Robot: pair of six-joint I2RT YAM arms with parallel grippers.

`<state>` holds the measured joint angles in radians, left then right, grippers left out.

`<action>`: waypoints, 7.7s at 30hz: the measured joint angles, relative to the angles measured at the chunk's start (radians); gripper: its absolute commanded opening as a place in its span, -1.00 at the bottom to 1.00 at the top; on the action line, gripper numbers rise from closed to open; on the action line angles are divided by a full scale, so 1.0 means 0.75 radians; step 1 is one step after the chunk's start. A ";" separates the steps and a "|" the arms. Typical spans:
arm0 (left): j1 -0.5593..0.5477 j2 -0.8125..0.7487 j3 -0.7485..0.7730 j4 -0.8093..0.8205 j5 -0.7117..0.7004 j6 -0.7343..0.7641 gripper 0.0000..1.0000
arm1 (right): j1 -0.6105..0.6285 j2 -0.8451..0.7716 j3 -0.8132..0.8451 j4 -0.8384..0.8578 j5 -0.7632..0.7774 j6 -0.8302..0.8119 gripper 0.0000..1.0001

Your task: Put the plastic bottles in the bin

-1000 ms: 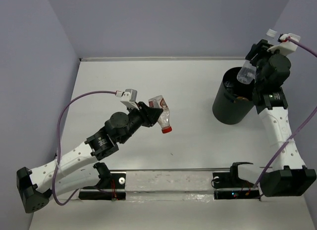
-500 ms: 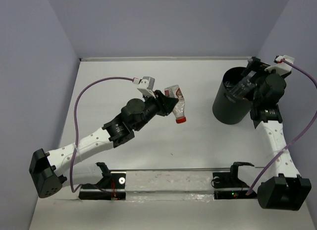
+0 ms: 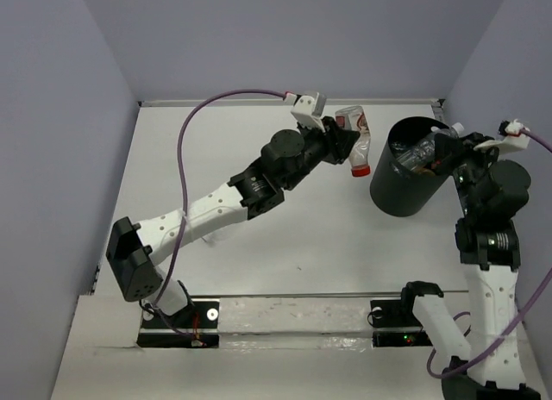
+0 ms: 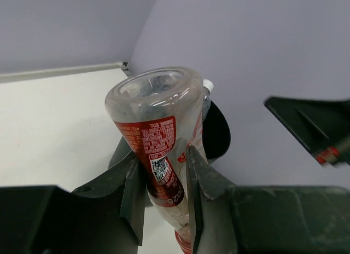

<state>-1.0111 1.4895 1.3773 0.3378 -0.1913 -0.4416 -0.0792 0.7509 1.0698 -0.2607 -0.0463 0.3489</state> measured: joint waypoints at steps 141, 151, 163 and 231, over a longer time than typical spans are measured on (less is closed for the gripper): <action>0.276 -1.256 -0.651 -0.578 -0.602 0.253 0.98 | 1.365 1.852 0.545 0.250 0.538 1.000 0.25; 0.287 -1.253 -0.651 -0.576 -0.582 0.253 0.98 | 1.337 1.790 0.485 0.259 0.550 0.942 -0.35; 0.296 -1.253 -0.651 -0.576 -0.561 0.253 0.98 | 1.300 0.962 0.178 0.350 0.753 0.373 -0.44; 0.330 -1.331 -0.668 -0.551 -0.284 0.237 0.98 | 0.264 0.425 -0.109 0.483 1.149 -0.718 -0.03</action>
<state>-0.7639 0.4915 0.8761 -0.0753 -0.4046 -0.2642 0.1188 1.0698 0.9878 0.1013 0.8154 -0.1898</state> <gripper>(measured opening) 0.989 0.612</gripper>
